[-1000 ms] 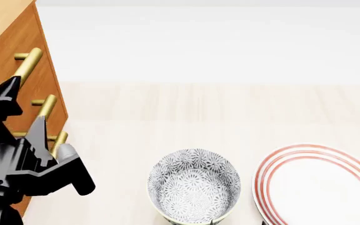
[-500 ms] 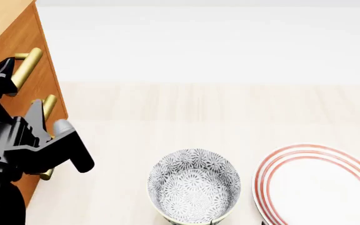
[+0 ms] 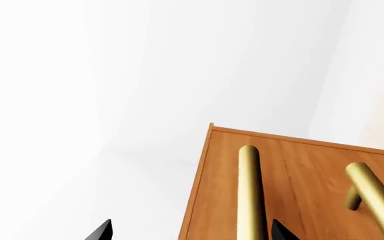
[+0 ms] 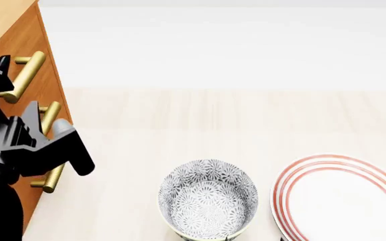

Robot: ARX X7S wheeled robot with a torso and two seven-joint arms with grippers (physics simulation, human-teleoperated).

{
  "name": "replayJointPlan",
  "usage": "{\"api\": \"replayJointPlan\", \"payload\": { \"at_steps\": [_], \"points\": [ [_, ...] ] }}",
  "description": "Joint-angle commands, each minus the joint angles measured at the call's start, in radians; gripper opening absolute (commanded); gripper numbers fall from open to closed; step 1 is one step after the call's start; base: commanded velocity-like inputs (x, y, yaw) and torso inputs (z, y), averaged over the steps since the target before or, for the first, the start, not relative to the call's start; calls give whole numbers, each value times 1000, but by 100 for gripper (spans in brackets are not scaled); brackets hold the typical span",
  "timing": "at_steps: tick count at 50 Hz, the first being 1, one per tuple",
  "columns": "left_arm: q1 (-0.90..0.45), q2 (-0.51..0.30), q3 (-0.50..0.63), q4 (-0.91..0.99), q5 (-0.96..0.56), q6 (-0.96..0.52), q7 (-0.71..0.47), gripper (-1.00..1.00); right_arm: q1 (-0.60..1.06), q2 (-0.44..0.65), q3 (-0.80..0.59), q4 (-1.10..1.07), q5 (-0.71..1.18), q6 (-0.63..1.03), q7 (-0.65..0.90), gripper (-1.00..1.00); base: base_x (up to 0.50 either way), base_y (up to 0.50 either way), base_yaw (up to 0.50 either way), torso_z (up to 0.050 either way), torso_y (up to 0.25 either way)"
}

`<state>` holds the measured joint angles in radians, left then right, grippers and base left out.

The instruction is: Open the top drawer of the cabinet.

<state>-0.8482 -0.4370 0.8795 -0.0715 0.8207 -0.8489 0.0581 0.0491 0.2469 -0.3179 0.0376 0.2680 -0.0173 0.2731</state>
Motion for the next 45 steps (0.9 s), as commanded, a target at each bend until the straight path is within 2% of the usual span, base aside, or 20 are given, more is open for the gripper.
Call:
{"api": "replayJointPlan", "payload": {
  "at_steps": [1, 45],
  "points": [
    [-7, 25, -28, -41, -3, 30, 16, 100, 1, -18, 22, 0, -16, -5, -18, 100, 0, 0, 0, 0, 0],
    [-31, 67, -41, -236, -58, 97, -63, 100, 4, -7, 10, -5, 4, 4, -2, 100, 0, 0, 0, 0, 0]
  ]
}}
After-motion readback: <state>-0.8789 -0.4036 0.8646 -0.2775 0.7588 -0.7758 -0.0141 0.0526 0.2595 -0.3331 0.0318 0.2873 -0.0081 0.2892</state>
